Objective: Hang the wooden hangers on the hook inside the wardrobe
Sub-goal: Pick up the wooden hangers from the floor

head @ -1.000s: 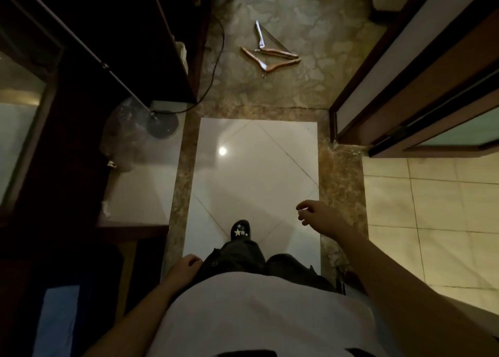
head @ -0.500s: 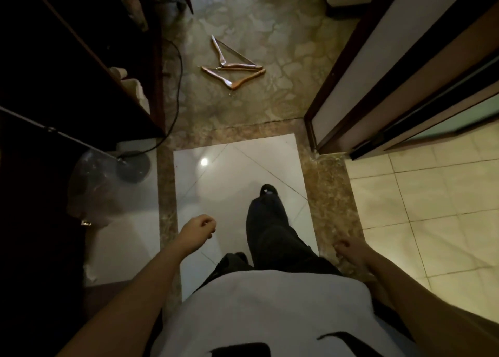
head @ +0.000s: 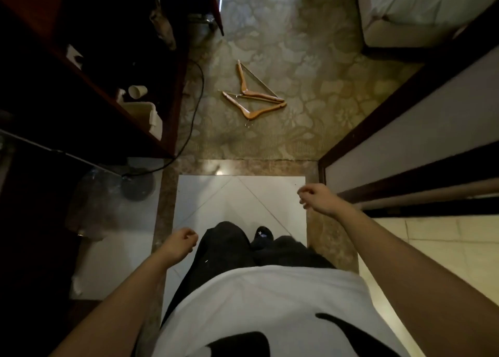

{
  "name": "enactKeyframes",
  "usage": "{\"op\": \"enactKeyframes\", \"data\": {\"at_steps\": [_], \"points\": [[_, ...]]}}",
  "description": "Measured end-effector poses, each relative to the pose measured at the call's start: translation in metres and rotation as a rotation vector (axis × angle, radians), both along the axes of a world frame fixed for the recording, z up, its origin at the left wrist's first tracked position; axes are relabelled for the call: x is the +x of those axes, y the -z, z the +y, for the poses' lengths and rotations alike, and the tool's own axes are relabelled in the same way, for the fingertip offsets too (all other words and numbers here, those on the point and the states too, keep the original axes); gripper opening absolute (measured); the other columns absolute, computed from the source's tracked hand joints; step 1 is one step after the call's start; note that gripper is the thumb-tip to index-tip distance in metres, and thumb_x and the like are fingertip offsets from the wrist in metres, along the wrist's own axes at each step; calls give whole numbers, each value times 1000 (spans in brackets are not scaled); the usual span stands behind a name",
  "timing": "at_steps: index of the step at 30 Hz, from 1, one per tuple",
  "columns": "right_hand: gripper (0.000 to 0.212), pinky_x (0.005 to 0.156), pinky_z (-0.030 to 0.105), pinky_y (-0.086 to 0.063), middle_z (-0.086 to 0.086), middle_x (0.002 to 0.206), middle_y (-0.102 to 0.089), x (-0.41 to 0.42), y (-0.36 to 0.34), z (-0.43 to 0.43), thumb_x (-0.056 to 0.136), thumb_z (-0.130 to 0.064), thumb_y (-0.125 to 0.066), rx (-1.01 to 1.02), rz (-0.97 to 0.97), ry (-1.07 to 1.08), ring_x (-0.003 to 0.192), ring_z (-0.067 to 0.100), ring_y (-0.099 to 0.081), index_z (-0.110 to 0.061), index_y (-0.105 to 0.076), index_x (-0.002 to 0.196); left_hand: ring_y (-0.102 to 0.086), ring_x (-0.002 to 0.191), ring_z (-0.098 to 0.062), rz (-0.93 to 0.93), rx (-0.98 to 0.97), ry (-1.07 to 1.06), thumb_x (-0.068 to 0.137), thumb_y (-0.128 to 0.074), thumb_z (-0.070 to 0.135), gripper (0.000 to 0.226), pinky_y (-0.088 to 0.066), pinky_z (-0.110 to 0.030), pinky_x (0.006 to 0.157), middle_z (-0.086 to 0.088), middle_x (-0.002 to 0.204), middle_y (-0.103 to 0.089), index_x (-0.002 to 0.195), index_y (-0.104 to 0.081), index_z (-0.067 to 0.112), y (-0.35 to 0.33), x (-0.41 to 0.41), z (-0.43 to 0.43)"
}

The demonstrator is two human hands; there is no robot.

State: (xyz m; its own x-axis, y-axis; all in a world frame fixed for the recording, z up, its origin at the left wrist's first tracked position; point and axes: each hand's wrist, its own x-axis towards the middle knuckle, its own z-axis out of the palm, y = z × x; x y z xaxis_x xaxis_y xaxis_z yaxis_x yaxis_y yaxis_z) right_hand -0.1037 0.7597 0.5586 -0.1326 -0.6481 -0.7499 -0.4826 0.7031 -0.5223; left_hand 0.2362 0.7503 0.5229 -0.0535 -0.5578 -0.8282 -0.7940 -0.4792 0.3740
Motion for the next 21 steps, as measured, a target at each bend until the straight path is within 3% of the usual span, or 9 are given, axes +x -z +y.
{"op": "enactKeyframes", "data": {"at_steps": [3, 6, 10, 13, 15, 19, 21], "points": [[29, 80, 30, -50, 25, 114, -60, -8, -13, -70, 96, -10, -43, -82, -32, -31, 106, 36, -59, 6, -56, 116, -53, 85, -23, -48, 30, -20, 96, -45, 12, 11, -45, -26, 72, -15, 94, -56, 96, -53, 5, 0, 0, -18], [31, 72, 26, -49, 15, 106, -61, -18, -15, -123, 96, -14, -44, -106, -37, -34, 96, 28, -61, -1, -55, 122, -50, 77, -16, -102, 51, 43, 96, -45, 15, 19, -39, -14, 58, -12, 93, -55, 104, -56, 2, 4, 1, -48], [27, 84, 37, -51, 11, 98, -59, -39, -2, -160, 95, -12, -45, -55, -23, -26, 93, 27, -59, -1, -58, 116, -57, 83, -23, -126, 70, 58, 95, -46, 20, 20, -45, -26, 66, -13, 94, -59, 101, -58, 5, 10, -14, -113], [23, 67, 24, -48, 6, 82, -57, -58, 12, -167, 95, -8, -43, 11, 0, -9, 81, 21, -54, 3, -60, 107, -59, 91, -31, -90, 39, 123, 95, -46, 20, 16, -48, -37, 82, -17, 97, -62, 90, -56, 8, 12, -42, -179], [22, 59, 19, -42, 3, 77, -54, -74, 24, -164, 96, -8, -41, 110, 16, 17, 72, 16, -51, 2, -61, 100, -56, 88, -27, -54, 12, 183, 95, -45, 19, 16, -45, -34, 80, -14, 95, -59, 89, -55, 8, 10, -68, -225], [23, 70, 33, -40, 3, 71, -53, -106, 45, -162, 95, -14, -45, 287, 55, 81, 64, 15, -48, -15, -59, 77, -55, 90, -23, 41, -36, 299, 95, -45, 18, 21, -46, -36, 85, -13, 98, -59, 103, -59, 6, -3, -128, -311], [22, 69, 32, -42, 5, 79, -57, -121, 49, -176, 96, -17, -44, 324, 55, 99, 70, 18, -52, -17, -59, 80, -56, 92, -23, 60, -61, 362, 96, -45, 19, 25, -44, -33, 82, -11, 101, -59, 111, -58, 5, -11, -155, -346]]}}
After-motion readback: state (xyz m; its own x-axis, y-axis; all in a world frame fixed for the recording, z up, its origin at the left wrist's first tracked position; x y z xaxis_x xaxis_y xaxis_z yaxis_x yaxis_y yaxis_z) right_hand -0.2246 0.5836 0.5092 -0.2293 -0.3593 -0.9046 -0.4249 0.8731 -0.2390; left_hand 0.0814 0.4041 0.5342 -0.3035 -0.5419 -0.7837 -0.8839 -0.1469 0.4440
